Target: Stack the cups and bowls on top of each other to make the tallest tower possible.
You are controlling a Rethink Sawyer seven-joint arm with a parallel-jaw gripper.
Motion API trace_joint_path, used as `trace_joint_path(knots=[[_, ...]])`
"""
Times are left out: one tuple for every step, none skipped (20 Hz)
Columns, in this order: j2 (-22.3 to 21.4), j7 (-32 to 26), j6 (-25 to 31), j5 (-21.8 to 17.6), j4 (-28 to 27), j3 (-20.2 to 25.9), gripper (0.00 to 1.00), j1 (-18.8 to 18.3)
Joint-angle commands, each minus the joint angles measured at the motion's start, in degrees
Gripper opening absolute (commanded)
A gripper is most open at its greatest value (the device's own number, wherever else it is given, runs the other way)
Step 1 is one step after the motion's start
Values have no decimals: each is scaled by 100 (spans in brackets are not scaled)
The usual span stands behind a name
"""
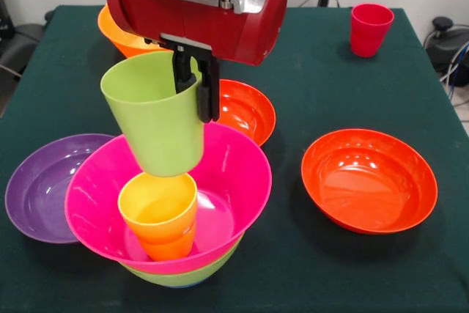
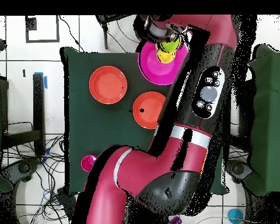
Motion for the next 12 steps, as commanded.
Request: trace_joint_path(knots=[[-177, 21, 226, -267, 542, 308, 0, 193], [-161, 2, 204, -282, 565, 330, 0, 196], [-181, -44, 199, -327, 633, 375, 0, 217], [-135, -87, 215, -319, 605, 368, 0, 200], [-125, -136, 232, -350, 646, 393, 0, 208], [-99, -181, 194, -379, 693, 437, 0, 217], [-128, -225, 145, -444, 807, 502, 0, 252], [-129, -250, 83, -484, 870, 544, 0, 277], [-138, -264, 32, -524, 942, 578, 0, 309], [-172, -290, -40, -580, 1058, 634, 0, 351], [-203, -299, -104, -628, 1160, 680, 0, 394], [-190, -285, -129, -638, 1159, 685, 0, 405]])
